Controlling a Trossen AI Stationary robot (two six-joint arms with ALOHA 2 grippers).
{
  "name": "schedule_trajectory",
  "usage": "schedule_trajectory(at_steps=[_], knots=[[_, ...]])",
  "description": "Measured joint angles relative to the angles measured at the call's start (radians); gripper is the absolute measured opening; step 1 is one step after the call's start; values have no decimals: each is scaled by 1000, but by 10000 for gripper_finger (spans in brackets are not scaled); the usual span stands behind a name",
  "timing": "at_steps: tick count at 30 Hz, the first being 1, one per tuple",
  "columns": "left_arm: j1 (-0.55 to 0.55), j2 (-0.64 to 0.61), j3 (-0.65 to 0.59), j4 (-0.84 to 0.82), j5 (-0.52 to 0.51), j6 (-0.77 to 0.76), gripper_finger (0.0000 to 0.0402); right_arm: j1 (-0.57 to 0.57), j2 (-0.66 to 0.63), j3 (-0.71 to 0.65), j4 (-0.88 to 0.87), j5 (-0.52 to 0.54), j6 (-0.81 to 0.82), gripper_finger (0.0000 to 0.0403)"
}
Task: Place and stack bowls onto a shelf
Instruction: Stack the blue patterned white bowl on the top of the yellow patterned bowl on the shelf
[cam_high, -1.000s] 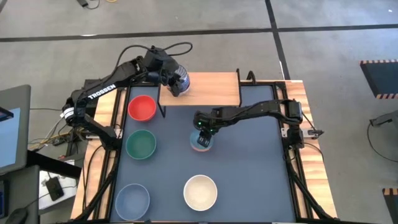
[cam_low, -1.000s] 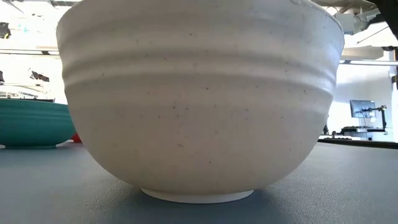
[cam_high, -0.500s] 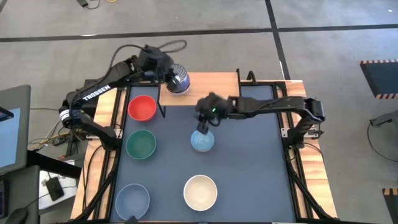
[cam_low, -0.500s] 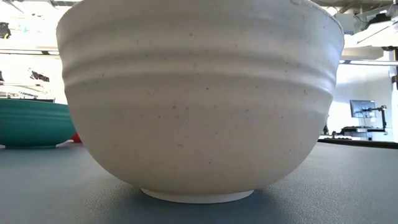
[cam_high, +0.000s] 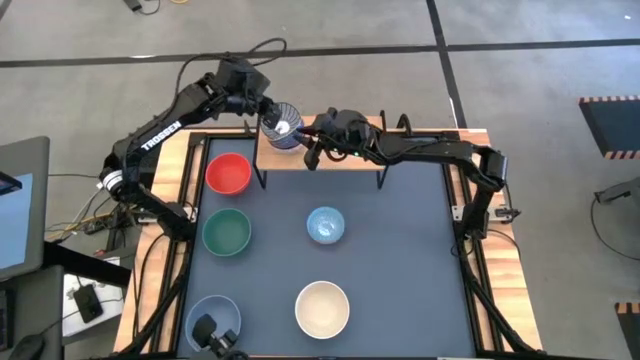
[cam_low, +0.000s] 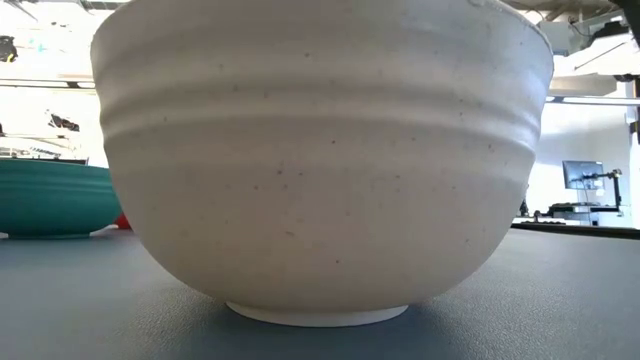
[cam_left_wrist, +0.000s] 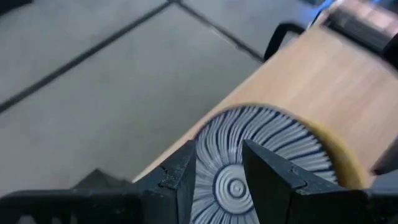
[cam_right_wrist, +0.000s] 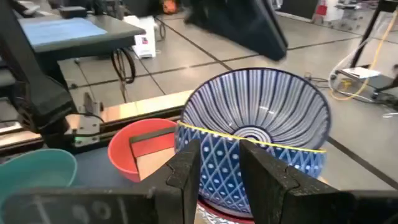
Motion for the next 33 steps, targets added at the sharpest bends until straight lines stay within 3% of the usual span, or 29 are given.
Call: schedule_trajectory(at_steps=[12,19,26,33], knots=[[16,13,0,-12,-44,7,116,-37,0,2,130,-1,0,136],[17,13,0,-3,-44,0,116,-59,62,51,144,-2,0,136],[17,13,0,-31,-44,-3,116,-58,105,176,26,-7,-9,136],[17,13,0,-69,-45,-5,116,-58,102,204,-120,-5,2,136]])
